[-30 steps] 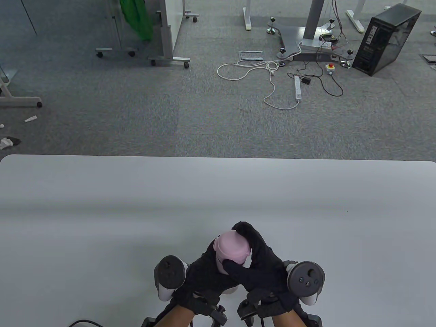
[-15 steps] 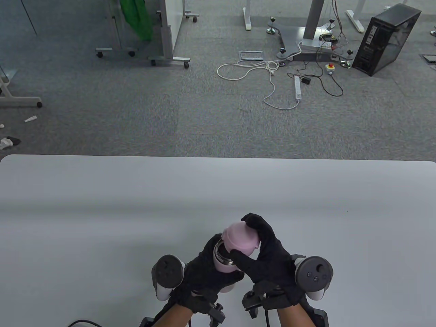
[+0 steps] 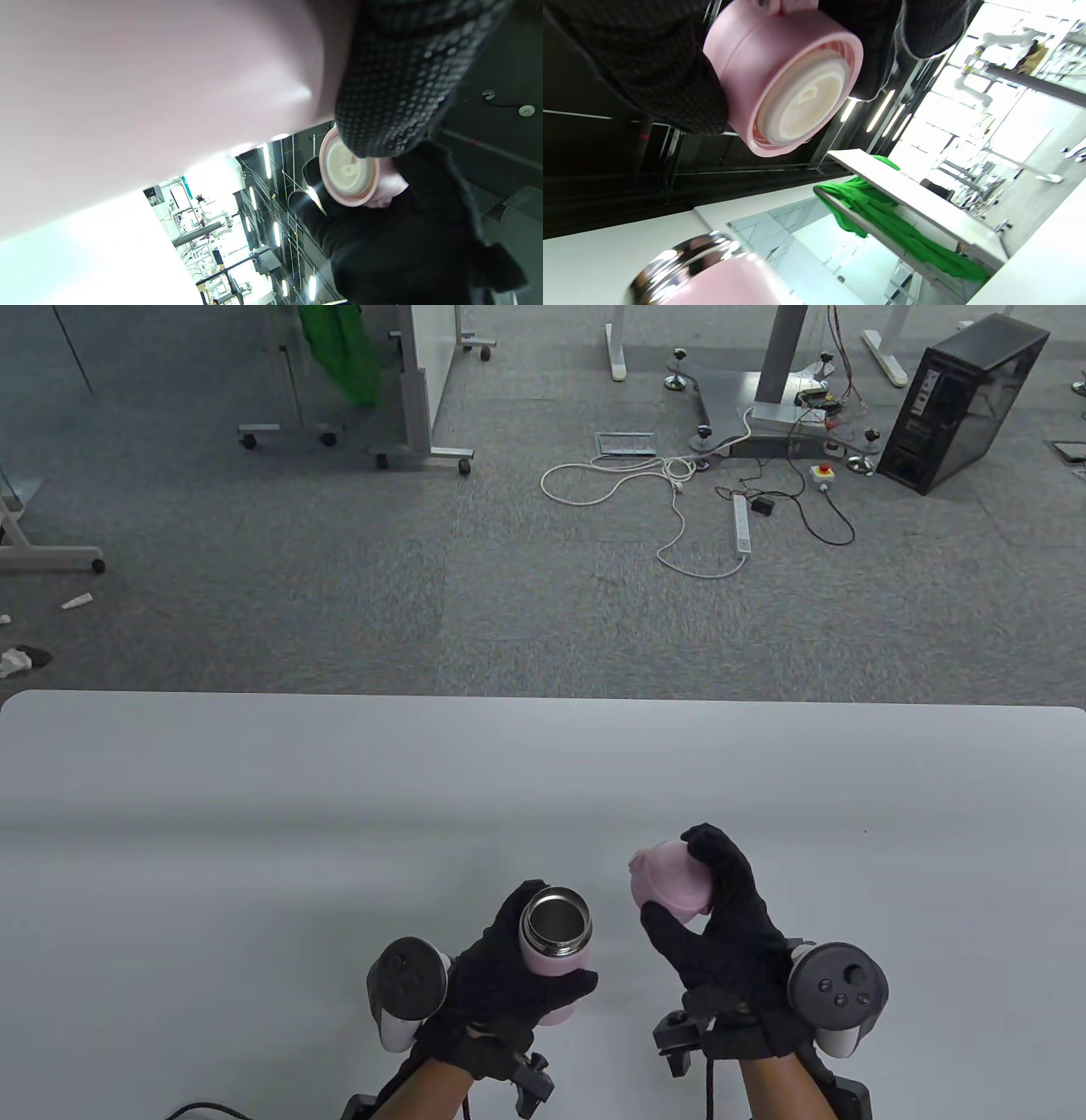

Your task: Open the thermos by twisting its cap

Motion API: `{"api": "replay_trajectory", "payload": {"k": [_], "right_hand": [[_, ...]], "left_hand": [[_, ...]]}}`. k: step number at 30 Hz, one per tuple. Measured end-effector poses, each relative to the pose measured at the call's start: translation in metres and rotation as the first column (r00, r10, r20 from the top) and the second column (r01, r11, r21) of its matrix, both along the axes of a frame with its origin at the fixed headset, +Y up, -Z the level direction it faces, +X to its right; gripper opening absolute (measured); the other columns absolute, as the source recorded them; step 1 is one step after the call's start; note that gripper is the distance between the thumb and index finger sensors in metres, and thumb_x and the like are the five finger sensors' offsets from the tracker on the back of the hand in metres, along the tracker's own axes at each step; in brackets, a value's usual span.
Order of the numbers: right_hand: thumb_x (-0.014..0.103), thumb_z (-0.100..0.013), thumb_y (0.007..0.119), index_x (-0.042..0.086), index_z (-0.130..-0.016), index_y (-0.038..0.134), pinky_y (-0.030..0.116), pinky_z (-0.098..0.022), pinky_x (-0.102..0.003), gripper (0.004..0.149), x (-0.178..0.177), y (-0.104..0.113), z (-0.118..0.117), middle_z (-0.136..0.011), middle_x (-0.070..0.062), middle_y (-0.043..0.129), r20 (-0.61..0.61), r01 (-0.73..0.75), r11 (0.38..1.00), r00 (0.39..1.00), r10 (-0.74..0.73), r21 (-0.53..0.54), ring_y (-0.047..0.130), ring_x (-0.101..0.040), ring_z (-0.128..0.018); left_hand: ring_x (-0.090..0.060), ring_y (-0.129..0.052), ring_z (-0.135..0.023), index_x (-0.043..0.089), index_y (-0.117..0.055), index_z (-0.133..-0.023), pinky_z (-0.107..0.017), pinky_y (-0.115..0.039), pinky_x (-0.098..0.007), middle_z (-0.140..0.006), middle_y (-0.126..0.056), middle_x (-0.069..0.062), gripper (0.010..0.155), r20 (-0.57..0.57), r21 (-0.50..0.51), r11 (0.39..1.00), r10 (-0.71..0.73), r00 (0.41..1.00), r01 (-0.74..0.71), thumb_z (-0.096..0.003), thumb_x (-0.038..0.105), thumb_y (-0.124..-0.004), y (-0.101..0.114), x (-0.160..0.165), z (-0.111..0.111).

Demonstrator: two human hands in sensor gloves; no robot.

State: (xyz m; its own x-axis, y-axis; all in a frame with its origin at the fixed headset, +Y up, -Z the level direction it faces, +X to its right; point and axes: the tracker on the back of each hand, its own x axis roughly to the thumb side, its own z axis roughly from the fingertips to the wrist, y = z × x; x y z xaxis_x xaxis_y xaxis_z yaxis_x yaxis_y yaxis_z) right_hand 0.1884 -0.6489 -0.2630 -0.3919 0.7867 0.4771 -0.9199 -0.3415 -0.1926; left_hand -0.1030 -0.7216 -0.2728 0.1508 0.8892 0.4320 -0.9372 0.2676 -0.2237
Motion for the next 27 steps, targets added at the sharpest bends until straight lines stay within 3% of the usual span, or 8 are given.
{"api": "replay_trajectory", "payload": {"k": [10, 14, 19, 27], "right_hand": [[0.045, -0.049, 0.1, 0.014, -0.112, 0.043, 0.047, -0.074, -0.071, 0.09, 0.035, -0.029, -0.006, -0.113, -0.025, 0.05, 0.148, -0.024, 0.998, 0.988, 0.033, -0.065, 0.068, -0.051, -0.096], [0.045, -0.048, 0.1, 0.014, -0.112, 0.044, 0.048, -0.074, -0.071, 0.09, 0.036, -0.04, -0.013, -0.113, -0.025, 0.051, 0.164, -0.052, 0.994, 0.984, 0.068, -0.101, 0.069, -0.051, -0.096], [0.043, -0.047, 0.101, 0.017, -0.111, 0.047, 0.044, -0.074, -0.072, 0.088, 0.034, -0.053, -0.018, -0.115, -0.019, 0.052, 0.192, -0.09, 0.987, 0.975, 0.114, -0.133, 0.057, -0.052, -0.1], [0.038, -0.047, 0.101, 0.016, -0.111, 0.047, 0.046, -0.075, -0.069, 0.086, 0.036, -0.077, -0.025, -0.116, -0.021, 0.051, 0.181, -0.146, 0.962, 0.965, 0.19, -0.232, 0.059, -0.05, -0.099]], "left_hand": [[-0.049, -0.06, -0.098, 0.014, -0.045, -0.107, -0.064, -0.057, -0.068, -0.111, -0.053, -0.02, 0.115, -0.017, 0.0, 1.0, -0.008, 1.0, 0.008, -0.0166, 0.058, -0.1, 0.0, -0.002, -0.001], [-0.049, -0.06, -0.098, 0.014, -0.045, -0.107, -0.065, -0.057, -0.068, -0.111, -0.053, -0.02, 0.115, -0.02, -0.003, 1.0, -0.009, 1.0, 0.009, -0.0166, 0.058, -0.1, -0.001, -0.002, -0.001], [-0.049, -0.06, -0.098, 0.014, -0.045, -0.107, -0.065, -0.057, -0.068, -0.111, -0.053, -0.019, 0.115, -0.035, 0.0, 1.0, -0.008, 0.999, 0.008, -0.0165, 0.057, -0.1, 0.0, -0.006, -0.002], [-0.049, -0.06, -0.098, 0.014, -0.045, -0.107, -0.065, -0.057, -0.068, -0.111, -0.053, -0.019, 0.115, -0.045, 0.004, 1.0, -0.008, 0.999, 0.008, -0.0167, 0.058, -0.1, 0.001, -0.009, -0.002]]}}
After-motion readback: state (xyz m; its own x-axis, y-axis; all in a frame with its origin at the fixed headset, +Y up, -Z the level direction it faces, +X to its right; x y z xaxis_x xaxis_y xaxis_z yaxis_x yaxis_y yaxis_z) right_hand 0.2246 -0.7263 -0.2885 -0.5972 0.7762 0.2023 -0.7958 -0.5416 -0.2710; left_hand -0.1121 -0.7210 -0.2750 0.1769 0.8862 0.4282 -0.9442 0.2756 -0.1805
